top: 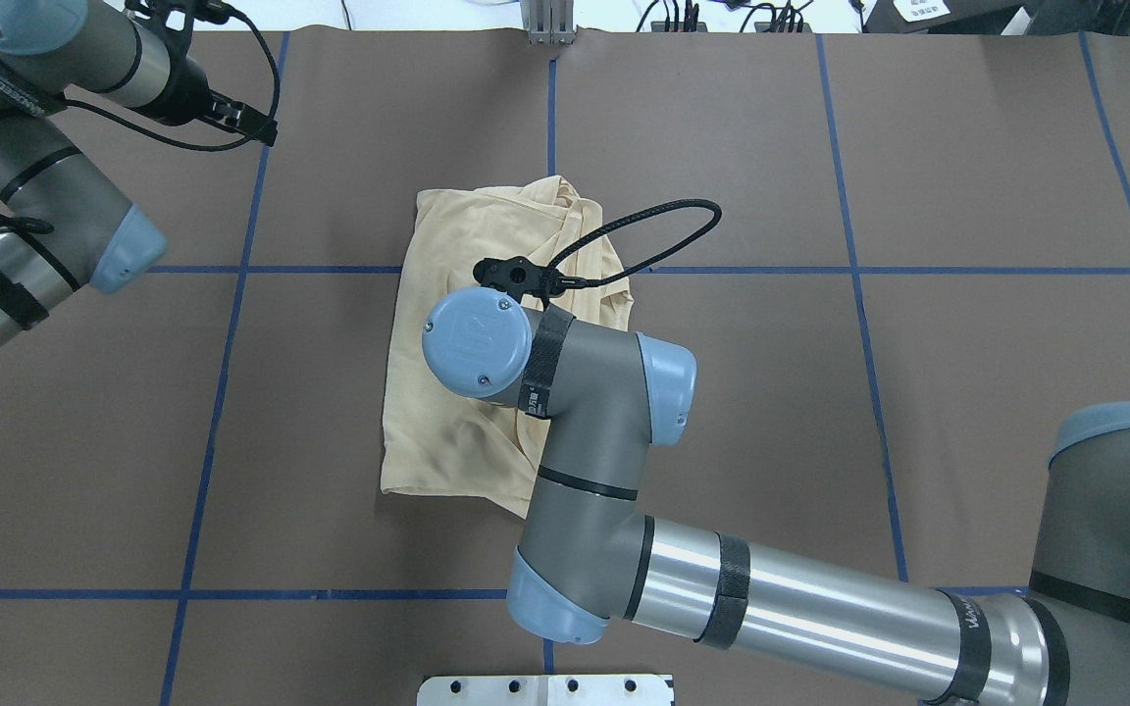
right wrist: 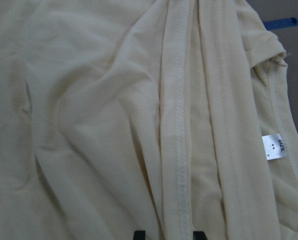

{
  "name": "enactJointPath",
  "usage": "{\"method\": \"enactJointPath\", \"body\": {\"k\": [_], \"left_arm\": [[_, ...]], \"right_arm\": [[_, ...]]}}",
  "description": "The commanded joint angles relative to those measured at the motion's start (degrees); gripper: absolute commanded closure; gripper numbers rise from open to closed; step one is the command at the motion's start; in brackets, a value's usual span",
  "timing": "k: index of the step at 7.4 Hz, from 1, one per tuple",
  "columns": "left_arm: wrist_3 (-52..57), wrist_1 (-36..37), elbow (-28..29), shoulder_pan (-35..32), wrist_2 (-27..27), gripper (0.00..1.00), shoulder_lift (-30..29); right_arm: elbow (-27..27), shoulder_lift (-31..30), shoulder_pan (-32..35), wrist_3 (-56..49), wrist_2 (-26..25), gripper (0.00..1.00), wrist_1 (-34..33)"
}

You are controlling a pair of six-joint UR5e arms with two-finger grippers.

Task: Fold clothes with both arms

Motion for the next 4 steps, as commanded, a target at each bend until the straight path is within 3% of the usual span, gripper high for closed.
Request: {"method": "enactJointPath", "body": {"k": [1,4], "left_arm": [[0.0,0.0,0.0,0.0,0.0,0.0,0.0],[0.0,0.0,0.0,0.0,0.0,0.0,0.0]], "right_arm": [[0.3,-0.4,-0.1,-0.4,1.2,0.64,-1.7],[0.0,-0.1,-0.2,-0.9,1.2,0.71,-1.7]]}}
